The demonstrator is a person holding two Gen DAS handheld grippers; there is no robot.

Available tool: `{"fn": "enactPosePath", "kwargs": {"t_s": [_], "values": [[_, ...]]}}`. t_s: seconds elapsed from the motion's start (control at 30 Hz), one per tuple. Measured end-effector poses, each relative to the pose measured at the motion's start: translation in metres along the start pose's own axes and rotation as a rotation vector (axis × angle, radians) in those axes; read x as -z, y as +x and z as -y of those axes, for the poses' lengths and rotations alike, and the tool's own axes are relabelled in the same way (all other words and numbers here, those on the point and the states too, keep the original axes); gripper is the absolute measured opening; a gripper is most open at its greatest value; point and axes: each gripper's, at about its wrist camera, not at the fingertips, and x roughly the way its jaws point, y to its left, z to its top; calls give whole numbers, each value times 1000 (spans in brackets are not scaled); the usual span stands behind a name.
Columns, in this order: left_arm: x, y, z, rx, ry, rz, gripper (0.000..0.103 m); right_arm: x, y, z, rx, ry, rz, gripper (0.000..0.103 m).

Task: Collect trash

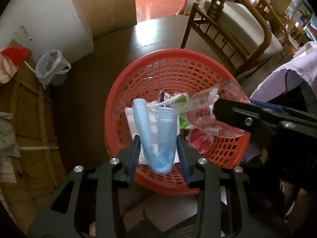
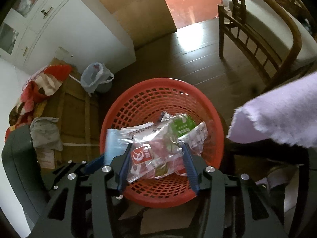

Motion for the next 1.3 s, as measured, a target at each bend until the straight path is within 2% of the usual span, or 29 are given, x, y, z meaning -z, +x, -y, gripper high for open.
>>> {"fn": "enactPosePath", "kwargs": {"t_s": [0.13,0.27,0.33,0.43,0.47,0.5,0.67,0.9,1.1,1.3], "values": [[0,-4,-1,-12,-3,12,58,2,-6,1,-4,0,8,49],[2,-13,-3,-27,-10,22,65,3,-13,-1,-31,4,21,51],[4,-19,-5,-28,-7,32,68,2,-17,-4,-49,-5,31,55],[7,-29,-5,-32,0,49,71,-1,-22,-13,-18,-36,72,68],[9,-32,-5,-34,5,54,72,-1,-22,-16,25,-59,80,73],[9,-34,-6,-39,7,56,72,-1,-23,-18,52,-72,84,73],[12,-40,-7,-48,3,65,72,7,-35,-12,37,-47,86,73],[20,-48,-2,-55,10,62,72,17,-61,-2,110,-19,124,73],[30,-61,-5,-65,-14,68,75,29,-70,4,104,-3,129,73],[37,-77,-8,-87,-27,87,76,55,-82,5,98,1,118,73]]}}
